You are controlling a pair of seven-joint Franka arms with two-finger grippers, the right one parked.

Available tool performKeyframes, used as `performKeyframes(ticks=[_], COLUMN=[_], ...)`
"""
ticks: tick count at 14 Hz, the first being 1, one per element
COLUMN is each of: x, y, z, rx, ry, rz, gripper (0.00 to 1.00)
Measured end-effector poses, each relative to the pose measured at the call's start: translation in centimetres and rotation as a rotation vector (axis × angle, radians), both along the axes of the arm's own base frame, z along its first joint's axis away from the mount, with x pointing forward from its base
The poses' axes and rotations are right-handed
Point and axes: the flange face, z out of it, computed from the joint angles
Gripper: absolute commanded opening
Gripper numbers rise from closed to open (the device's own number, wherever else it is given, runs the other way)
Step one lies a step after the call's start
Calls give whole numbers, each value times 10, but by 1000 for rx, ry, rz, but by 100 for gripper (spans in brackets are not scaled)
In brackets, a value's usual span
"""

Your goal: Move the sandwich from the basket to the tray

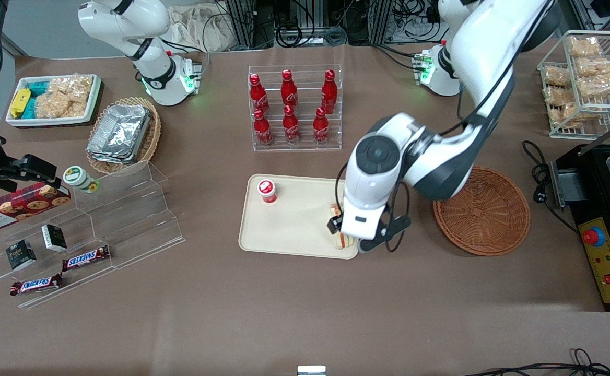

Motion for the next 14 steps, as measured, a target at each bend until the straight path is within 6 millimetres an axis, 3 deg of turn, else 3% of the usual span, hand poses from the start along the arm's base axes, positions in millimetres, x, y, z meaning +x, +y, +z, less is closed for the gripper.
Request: performKeyframes(ticks=[2,4,9,14], x=[7,7,15,11], y=[37,67,130,236], z=[39,61,83,105], rx=[6,30,57,59], ry=[-16,8,46,88], rz=[66,62,-17,-178], gripper=[100,100,100,100])
